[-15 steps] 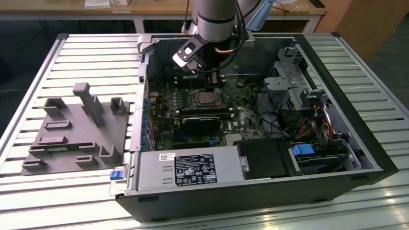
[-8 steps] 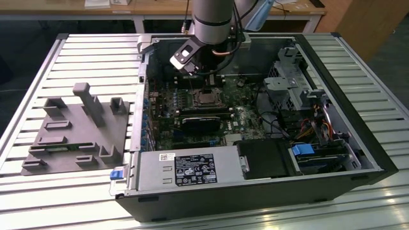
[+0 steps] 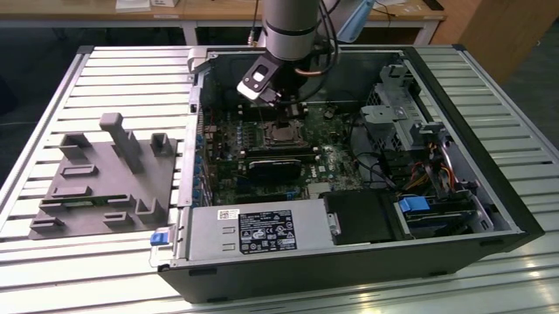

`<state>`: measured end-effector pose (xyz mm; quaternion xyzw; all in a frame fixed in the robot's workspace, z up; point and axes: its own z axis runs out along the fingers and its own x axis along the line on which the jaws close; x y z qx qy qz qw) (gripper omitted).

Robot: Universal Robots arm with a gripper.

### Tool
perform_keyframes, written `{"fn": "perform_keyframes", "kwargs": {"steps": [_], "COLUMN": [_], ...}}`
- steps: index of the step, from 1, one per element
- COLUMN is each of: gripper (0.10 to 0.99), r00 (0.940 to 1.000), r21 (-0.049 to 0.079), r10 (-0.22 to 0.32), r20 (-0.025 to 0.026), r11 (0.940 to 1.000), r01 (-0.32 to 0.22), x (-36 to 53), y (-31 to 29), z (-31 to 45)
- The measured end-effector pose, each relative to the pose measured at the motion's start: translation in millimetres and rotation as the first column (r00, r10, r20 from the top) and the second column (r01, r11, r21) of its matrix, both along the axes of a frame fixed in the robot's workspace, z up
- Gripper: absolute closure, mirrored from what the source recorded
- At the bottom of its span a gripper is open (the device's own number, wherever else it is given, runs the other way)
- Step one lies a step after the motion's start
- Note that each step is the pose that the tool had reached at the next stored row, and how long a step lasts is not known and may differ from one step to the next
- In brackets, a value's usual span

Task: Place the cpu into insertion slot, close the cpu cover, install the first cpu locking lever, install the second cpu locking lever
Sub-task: 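Close the cpu cover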

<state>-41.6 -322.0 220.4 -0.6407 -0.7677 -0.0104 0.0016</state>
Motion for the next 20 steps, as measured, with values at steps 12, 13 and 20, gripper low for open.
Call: {"fn": "perform_keyframes", "kwargs": {"steps": [12, 13, 20], "gripper": [0.984, 0.984, 0.984], "r00": [0.9762, 0.9721, 0.9348], "r21": [0.000, 0.000, 0.000], "r10": [0.217, 0.234, 0.355], "r20": [0.0000, -0.0001, 0.0000], "r11": [0.9762, 0.9721, 0.9348], "r01": [-0.217, -0.234, -0.355], "x": [0.0, 0.0, 0.0], "y": [0.0, 0.0, 0.0], "z": [-0.1, -0.1, -0.1]}}
